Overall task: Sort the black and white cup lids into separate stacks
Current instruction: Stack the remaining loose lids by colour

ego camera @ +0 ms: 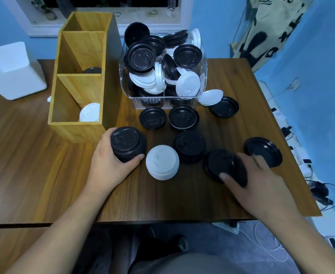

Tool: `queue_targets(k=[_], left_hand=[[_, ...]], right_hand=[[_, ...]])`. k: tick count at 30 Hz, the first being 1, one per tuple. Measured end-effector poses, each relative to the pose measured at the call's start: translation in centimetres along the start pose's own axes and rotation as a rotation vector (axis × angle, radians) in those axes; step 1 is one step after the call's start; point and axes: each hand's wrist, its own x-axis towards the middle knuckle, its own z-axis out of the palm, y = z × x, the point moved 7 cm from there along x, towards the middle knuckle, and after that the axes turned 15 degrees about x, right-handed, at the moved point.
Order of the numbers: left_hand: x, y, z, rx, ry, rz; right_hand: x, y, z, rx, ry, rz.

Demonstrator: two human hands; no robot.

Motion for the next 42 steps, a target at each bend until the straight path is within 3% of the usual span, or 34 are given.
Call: queue_targets(k=[3,6,14,18,21,24,26,31,42], left_hand=[[0.0,0.0,0.0,0.002,0.0,-0.004],[-0.1,0.0,0.0,0.008,0.001,-0.004],[-0.1,0.0,0.0,-0.011,0.005,-0.01],[-0.1,0.0,0.0,-0.025,0.007,-0.009],[-0.1,-0.2,0.0,-0.013,0.006,-0.01],[-0.1,-0.4,0.0,-0.004,0.005,-0.021],[-0.1,-0.4,0.1,-0.007,0.006,-0.024],[-0.1,-0.3,0.0,-0.004,0.01,-0.009],[0.0,-0.4,0.0,-0.002,-0.003,-0.029]], right_hand=[[0.4,-1.3,0.8,-0.155,-0.043,-0.141],[1.4,-2.1,1.3,-0.173,-0.041,-0.134],[1.8,-3.5,-1.0,0.2,-0.007,-0.255],[1.7,-6.5,-1.0,0.109,-0.335,-0.423],[0.1,-8.2,1.4,-0.061,-0.518,-0.651],[-1.4,-7.3,4.5,-0.212,-0.655,-0.692],[-1.5,-6.7,4.7,-0.18,-0.596,-0.687],[-0.8,-6.6,3.7,-0.127,-0.163,-0.551],[-0.6,-6.8,4.8,-0.132,-0.248,-0.524]])
